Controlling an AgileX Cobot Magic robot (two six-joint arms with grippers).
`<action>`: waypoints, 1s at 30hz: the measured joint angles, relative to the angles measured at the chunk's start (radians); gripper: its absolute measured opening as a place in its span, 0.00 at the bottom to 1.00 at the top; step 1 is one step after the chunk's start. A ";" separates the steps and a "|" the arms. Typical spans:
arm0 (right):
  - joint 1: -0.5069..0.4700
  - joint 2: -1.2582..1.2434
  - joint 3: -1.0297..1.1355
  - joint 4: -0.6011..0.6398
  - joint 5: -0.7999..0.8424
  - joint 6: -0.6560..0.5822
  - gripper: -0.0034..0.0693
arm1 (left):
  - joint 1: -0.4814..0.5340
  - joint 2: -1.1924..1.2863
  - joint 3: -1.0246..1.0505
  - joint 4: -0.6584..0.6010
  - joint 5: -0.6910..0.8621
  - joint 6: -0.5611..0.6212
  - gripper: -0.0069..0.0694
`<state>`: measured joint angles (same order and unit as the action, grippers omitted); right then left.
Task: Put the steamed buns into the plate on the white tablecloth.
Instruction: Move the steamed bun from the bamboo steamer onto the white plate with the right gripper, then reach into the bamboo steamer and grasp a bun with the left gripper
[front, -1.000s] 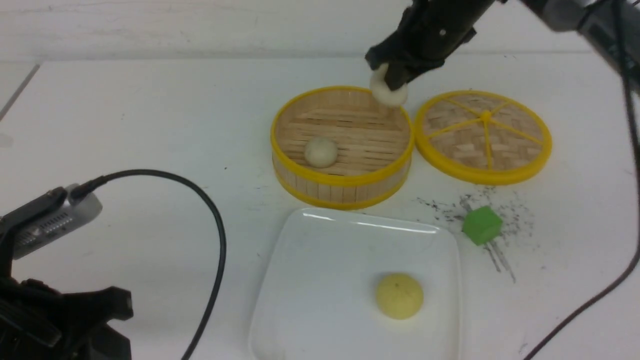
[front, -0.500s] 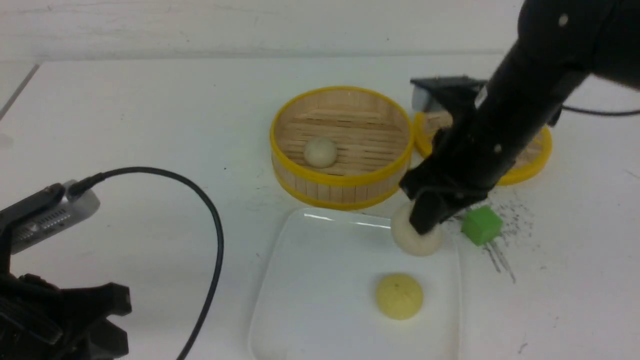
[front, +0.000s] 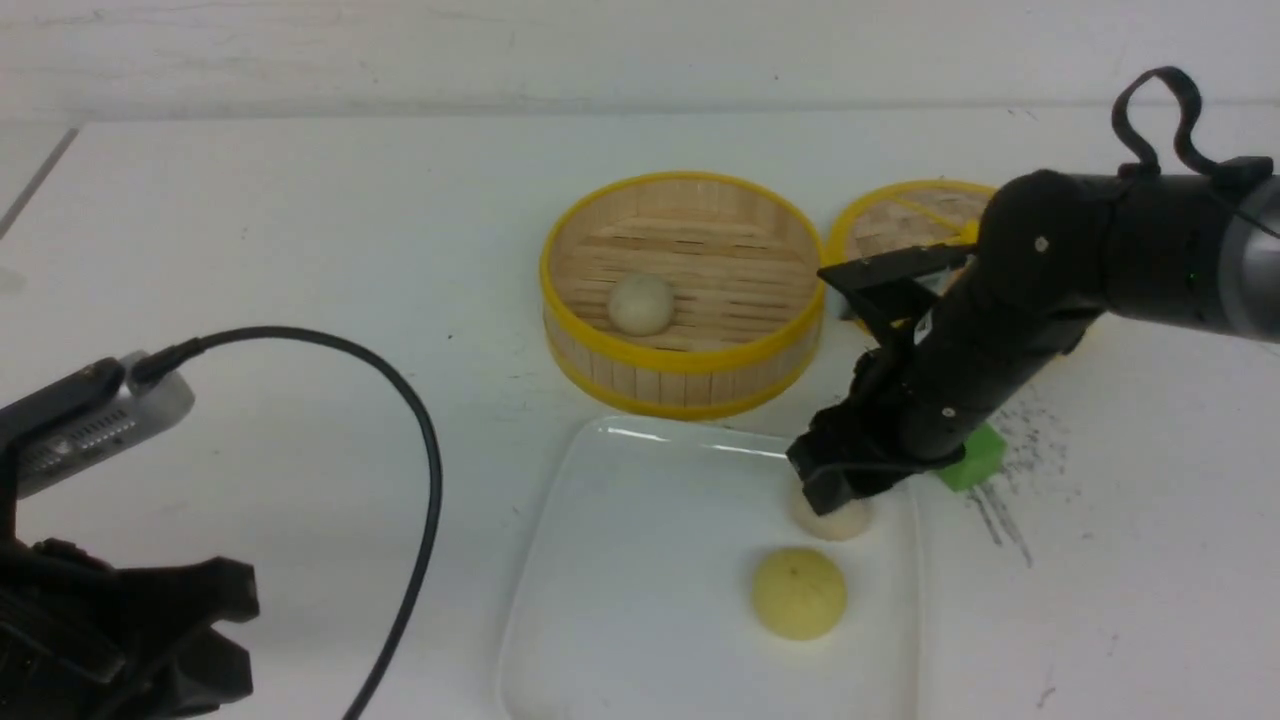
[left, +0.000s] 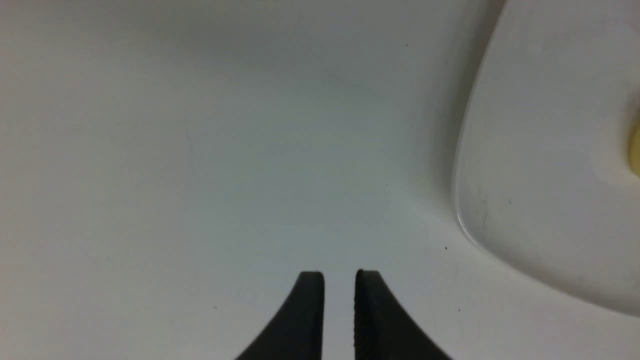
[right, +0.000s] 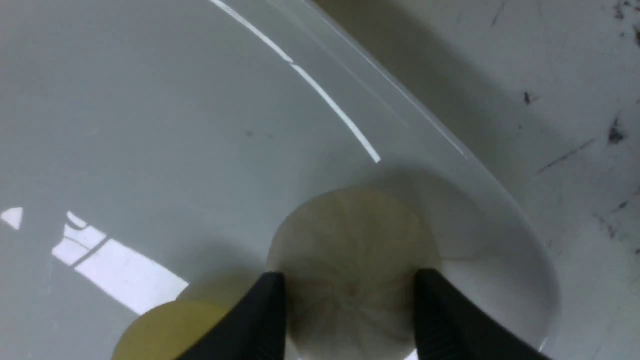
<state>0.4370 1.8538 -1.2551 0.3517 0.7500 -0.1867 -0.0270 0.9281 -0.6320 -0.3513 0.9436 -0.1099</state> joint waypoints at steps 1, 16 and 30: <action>0.000 -0.001 -0.007 -0.002 0.016 0.007 0.66 | 0.000 0.000 -0.001 0.000 -0.002 0.000 0.28; -0.001 -0.376 -0.243 -0.186 0.438 0.075 0.36 | -0.034 0.196 -0.364 -0.086 0.059 0.077 0.52; -0.001 -0.895 0.236 -0.212 0.497 0.169 0.03 | -0.323 0.826 -0.948 -0.123 0.085 0.132 0.53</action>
<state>0.4361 0.9585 -1.0189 0.1398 1.2467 -0.0173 -0.3501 1.7541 -1.5796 -0.4740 1.0282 0.0220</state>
